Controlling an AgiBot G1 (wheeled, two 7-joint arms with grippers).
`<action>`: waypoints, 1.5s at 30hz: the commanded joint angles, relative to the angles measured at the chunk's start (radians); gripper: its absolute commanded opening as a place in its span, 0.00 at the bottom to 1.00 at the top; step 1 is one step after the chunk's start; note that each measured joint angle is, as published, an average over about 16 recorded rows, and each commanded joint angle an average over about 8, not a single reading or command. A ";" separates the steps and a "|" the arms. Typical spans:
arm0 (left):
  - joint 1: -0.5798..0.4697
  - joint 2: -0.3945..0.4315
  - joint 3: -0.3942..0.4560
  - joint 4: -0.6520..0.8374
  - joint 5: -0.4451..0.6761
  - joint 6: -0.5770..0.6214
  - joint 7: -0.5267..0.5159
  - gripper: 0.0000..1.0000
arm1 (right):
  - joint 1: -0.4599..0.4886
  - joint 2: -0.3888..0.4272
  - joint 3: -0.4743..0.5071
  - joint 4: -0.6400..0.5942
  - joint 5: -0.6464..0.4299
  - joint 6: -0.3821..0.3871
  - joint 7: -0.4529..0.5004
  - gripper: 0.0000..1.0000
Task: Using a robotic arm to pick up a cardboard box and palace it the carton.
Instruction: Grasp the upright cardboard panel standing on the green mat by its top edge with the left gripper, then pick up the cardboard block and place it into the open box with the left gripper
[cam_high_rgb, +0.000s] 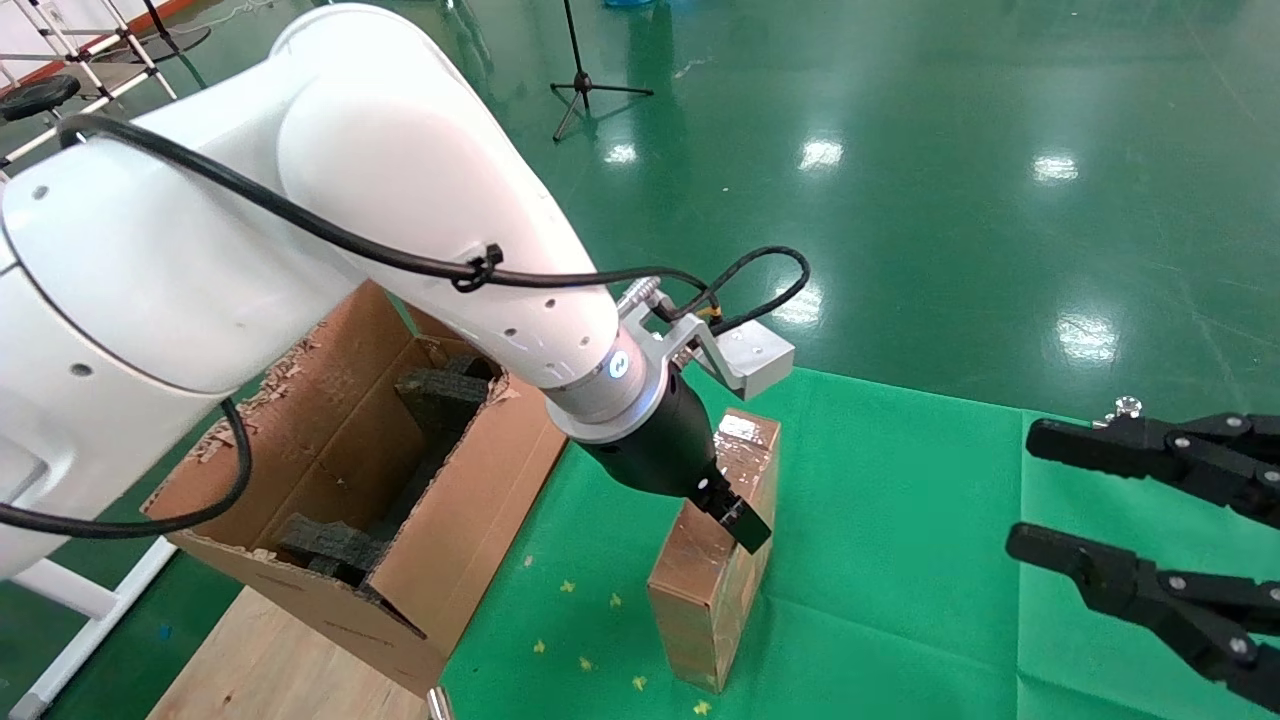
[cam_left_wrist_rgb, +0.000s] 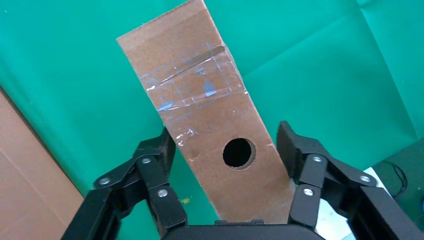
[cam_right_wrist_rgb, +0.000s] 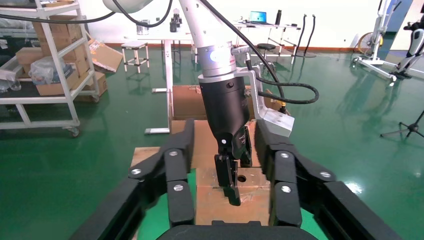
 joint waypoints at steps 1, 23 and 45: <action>0.000 0.000 0.000 0.000 0.000 0.000 0.000 0.00 | 0.000 0.000 0.000 0.000 0.000 0.000 0.000 1.00; -0.128 -0.184 -0.156 0.027 -0.082 -0.136 0.349 0.00 | 0.000 0.000 0.000 0.000 0.000 0.000 0.000 1.00; -0.355 -0.432 -0.184 0.701 0.026 -0.057 0.991 0.00 | 0.000 0.000 0.000 0.000 0.000 0.000 0.000 1.00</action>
